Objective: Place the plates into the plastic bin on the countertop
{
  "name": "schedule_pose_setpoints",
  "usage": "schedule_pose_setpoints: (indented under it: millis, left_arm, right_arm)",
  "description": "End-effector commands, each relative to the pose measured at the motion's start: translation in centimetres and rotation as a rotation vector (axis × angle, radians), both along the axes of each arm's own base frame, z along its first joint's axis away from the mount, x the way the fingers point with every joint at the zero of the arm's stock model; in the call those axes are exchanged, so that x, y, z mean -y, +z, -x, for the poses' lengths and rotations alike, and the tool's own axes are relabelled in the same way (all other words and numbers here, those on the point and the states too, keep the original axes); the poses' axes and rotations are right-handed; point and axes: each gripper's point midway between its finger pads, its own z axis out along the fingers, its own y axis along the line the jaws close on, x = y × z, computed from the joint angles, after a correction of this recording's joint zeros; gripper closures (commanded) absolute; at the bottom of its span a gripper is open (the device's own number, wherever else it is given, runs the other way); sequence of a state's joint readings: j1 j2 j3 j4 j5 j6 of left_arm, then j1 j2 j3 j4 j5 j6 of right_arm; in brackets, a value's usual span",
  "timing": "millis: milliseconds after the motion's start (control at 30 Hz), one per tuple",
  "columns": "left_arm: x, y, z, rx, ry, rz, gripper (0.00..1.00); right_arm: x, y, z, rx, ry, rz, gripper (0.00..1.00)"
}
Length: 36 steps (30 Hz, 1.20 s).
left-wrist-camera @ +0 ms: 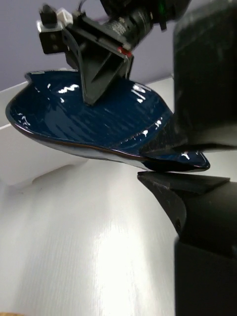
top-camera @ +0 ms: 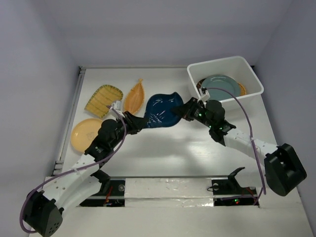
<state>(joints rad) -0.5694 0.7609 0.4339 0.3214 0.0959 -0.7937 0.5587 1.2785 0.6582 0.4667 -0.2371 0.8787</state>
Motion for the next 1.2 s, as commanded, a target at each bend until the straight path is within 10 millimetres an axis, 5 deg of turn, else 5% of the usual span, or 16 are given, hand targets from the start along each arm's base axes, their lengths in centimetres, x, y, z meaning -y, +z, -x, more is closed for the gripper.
schedule_pose_setpoints:
  millis: [0,33,133,300,500,800,867,1167]
  left_arm:
    - [0.4,8.1,0.2,0.2,-0.02,0.148,0.86]
    - [0.1,7.5,-0.1,0.193,-0.004,0.111,0.73]
    - [-1.1,7.2,-1.2,0.191,0.081,0.048,0.54]
    - [-4.5,5.8,-4.7,0.173,0.31,-0.124,0.49]
    - [-8.4,1.4,-8.7,0.047,0.514,-0.285,0.47]
    - [-13.4,-4.4,-14.4,-0.102,0.61,-0.316,0.45]
    - [-13.9,-4.5,-15.3,-0.107,0.624,-0.314,0.45]
    - [-13.9,-9.7,-19.2,-0.232,0.557,-0.364,0.43]
  right_arm:
    - [0.2,5.9,-1.5,0.157,-0.064,-0.067,0.93]
    - [0.4,6.6,-1.6,0.159,-0.077,-0.06,1.0]
    - [2.0,7.9,-2.4,0.177,-0.167,-0.003,1.0]
    - [6.1,13.4,-4.9,0.274,-0.323,0.07,1.0]
    - [16.4,15.8,-9.0,0.281,-0.536,0.166,1.0]
    - [28.0,11.6,-12.7,0.124,-0.813,0.322,1.0]
    - [28.9,11.7,-13.6,0.118,-0.823,0.318,1.0]
    - [30.9,5.8,-18.0,-0.048,-0.787,0.379,1.0]
